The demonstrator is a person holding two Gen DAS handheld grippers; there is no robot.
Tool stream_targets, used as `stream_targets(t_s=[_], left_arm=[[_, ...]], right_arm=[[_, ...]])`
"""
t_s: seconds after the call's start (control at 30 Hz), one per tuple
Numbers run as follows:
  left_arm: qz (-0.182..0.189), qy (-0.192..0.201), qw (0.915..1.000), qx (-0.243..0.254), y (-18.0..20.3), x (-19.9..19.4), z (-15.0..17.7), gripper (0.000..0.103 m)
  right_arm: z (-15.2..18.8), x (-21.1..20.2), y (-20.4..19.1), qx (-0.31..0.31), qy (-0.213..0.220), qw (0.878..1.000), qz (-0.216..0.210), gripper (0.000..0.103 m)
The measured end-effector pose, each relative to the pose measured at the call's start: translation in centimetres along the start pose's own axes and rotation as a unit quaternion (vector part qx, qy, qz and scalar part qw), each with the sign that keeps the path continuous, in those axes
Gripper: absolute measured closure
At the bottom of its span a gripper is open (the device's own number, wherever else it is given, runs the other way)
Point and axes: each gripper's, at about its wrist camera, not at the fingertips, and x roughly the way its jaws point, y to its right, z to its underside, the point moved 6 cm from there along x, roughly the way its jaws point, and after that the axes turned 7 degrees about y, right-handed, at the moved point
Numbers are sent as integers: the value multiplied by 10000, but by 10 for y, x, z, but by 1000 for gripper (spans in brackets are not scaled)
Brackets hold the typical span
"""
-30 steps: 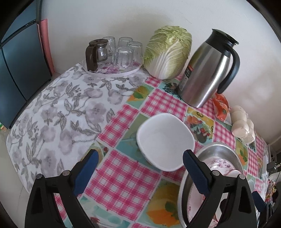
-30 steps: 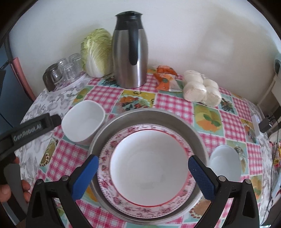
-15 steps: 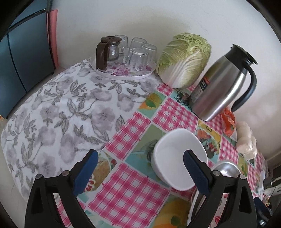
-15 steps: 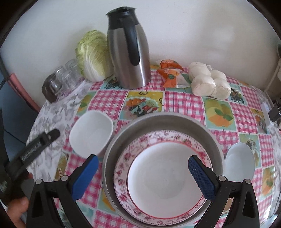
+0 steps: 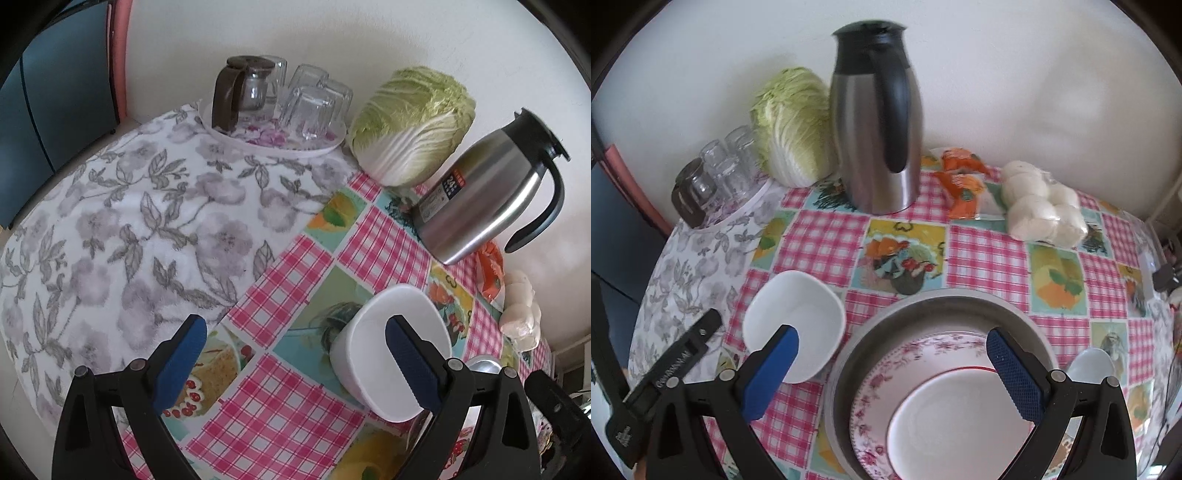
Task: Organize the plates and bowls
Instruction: 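Move both tools to the rim of the white square bowl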
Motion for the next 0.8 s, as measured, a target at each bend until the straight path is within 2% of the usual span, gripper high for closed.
stream_targets(t_s=[0.33,0.43,0.57,0.63,0.7,0.8], left_arm=[[139,-171,9997,-142,1,15,5,6],[233,-297,9991,-177,4,22,9,6],[258,-431,9986,-143,10,32,15,7],[286,-501,9982,-144,12,37,18,11],[365,-582,9975,-164,15,42,22,16],[460,-693,9964,-188,18,50,26,26]], right_arm=[[-6,29,-14,-284,-190,9994,20,1],[-5,39,-23,-427,-223,9988,-5,7],[-1,56,-34,-511,-380,9979,-85,27],[2,63,-38,-533,-445,9975,-109,34],[4,70,-40,-544,-486,9973,-109,47],[6,81,-43,-516,-555,9970,-181,57]])
